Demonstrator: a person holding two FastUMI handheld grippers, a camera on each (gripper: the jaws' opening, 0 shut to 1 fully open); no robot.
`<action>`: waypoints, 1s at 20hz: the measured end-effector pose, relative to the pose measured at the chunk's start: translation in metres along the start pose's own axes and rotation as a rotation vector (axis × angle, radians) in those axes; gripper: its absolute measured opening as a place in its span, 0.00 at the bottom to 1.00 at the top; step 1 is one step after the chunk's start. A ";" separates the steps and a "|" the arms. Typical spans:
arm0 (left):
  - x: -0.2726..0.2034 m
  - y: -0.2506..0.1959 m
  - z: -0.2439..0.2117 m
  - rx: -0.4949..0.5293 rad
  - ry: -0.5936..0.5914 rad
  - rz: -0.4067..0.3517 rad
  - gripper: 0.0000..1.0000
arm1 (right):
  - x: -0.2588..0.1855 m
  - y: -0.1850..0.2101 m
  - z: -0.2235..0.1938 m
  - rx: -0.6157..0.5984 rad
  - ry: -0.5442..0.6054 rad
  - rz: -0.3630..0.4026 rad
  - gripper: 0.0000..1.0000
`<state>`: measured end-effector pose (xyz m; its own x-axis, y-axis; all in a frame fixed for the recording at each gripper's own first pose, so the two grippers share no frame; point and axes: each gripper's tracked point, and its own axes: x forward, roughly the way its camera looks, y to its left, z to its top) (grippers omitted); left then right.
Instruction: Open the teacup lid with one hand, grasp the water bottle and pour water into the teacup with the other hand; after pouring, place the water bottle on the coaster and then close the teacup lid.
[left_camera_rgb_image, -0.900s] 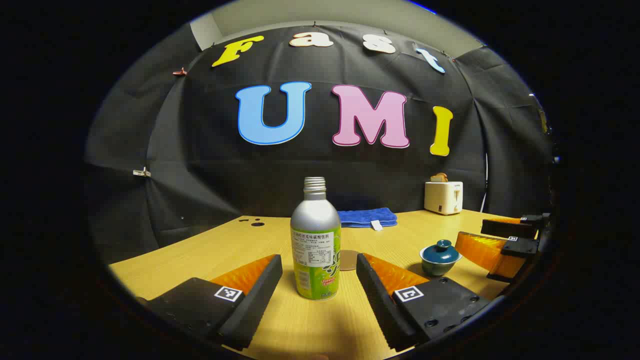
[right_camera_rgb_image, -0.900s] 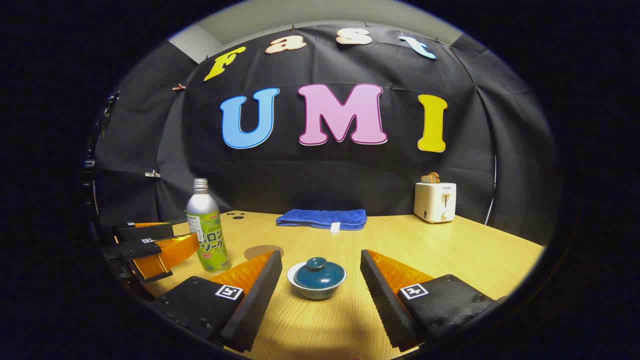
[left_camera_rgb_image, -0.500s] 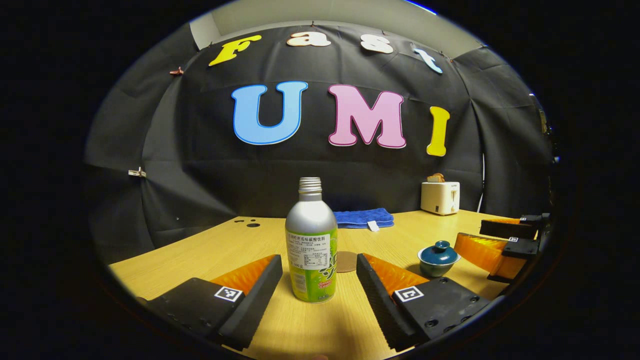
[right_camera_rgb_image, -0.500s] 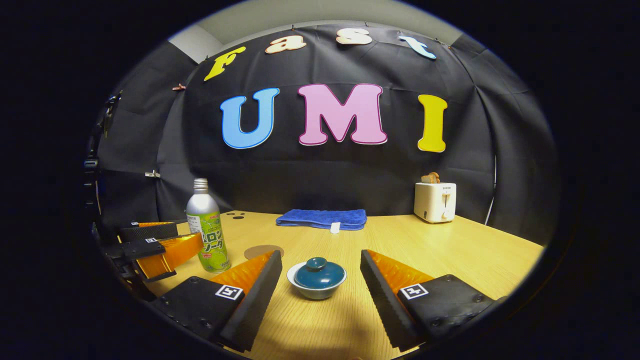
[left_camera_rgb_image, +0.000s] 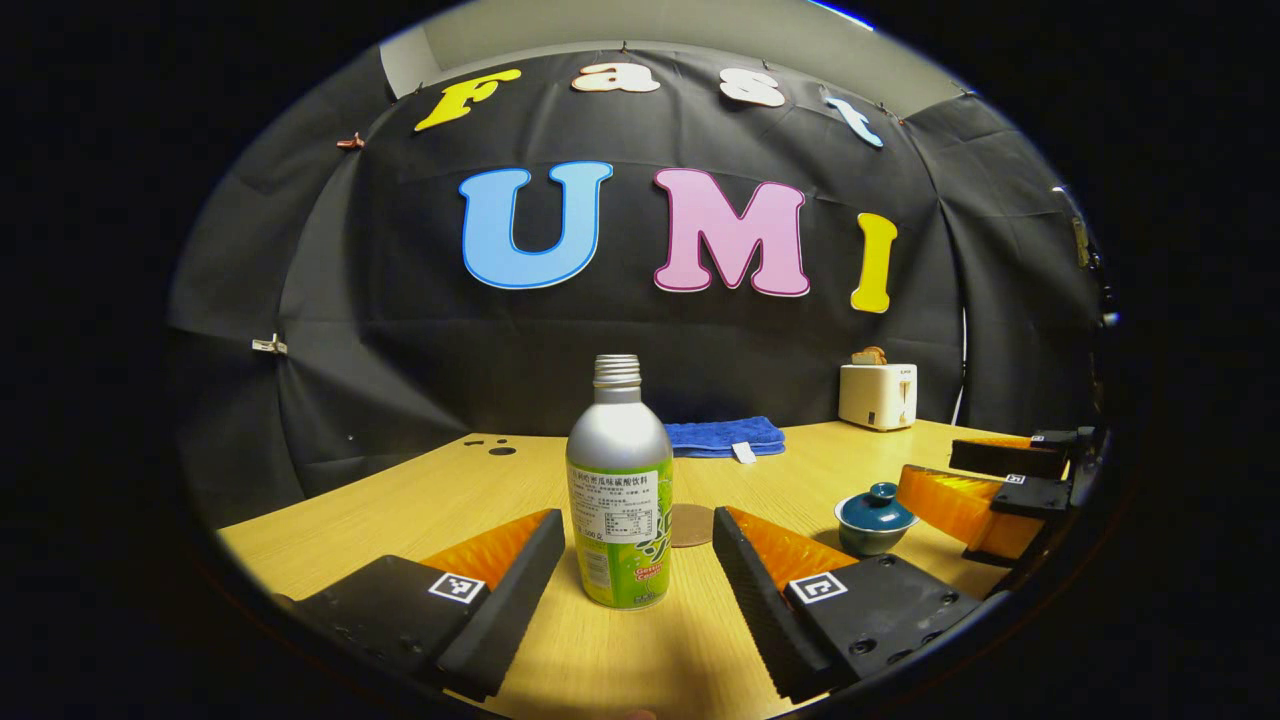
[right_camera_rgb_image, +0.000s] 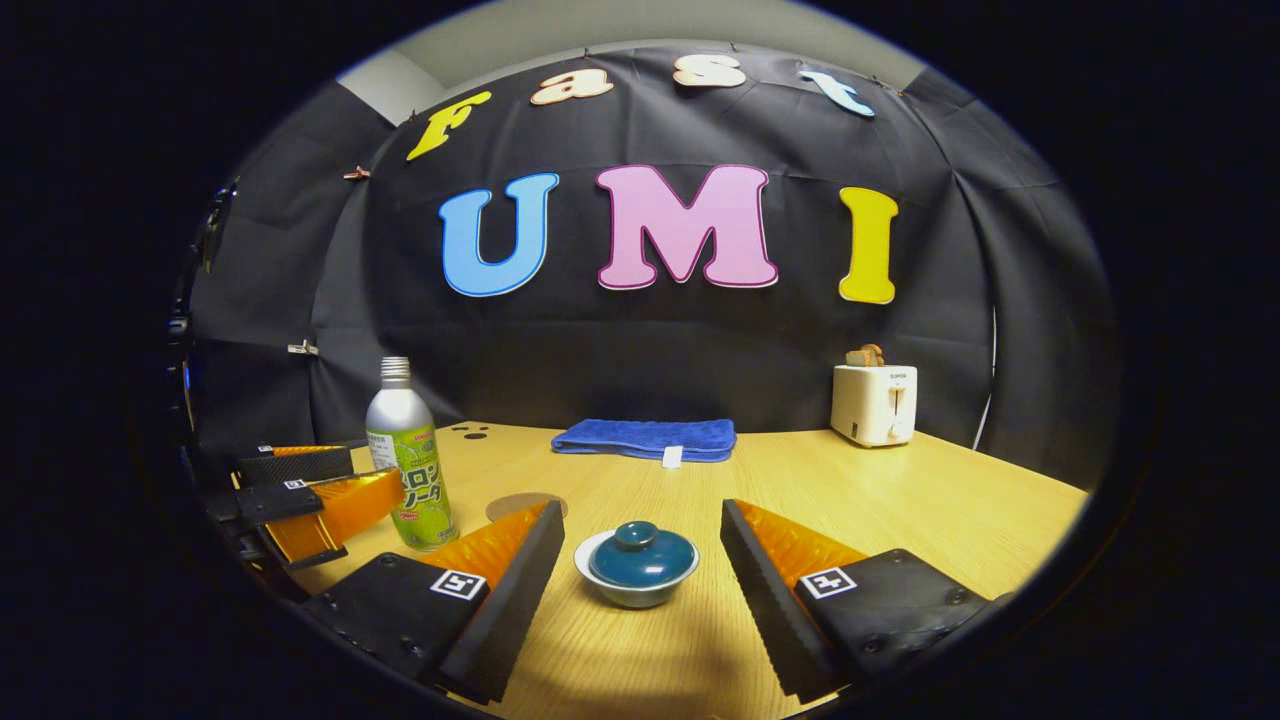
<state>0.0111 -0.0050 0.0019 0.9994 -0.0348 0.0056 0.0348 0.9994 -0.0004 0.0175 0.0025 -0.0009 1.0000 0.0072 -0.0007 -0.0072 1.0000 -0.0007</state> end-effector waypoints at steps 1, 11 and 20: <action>0.000 0.000 -0.001 0.000 0.000 0.000 0.95 | 0.004 0.002 -0.001 0.001 0.002 0.007 0.98; 0.001 0.000 -0.001 -0.001 -0.001 0.000 0.95 | 0.043 0.002 -0.032 -0.012 0.190 0.055 0.98; 0.000 0.000 0.000 -0.001 -0.001 0.000 0.95 | 0.054 0.004 -0.044 -0.019 0.272 0.074 0.74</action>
<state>0.0115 -0.0055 0.0014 0.9994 -0.0352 0.0068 0.0352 0.9994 -0.0013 0.0715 0.0069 -0.0454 0.9598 0.0774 -0.2697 -0.0829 0.9965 -0.0091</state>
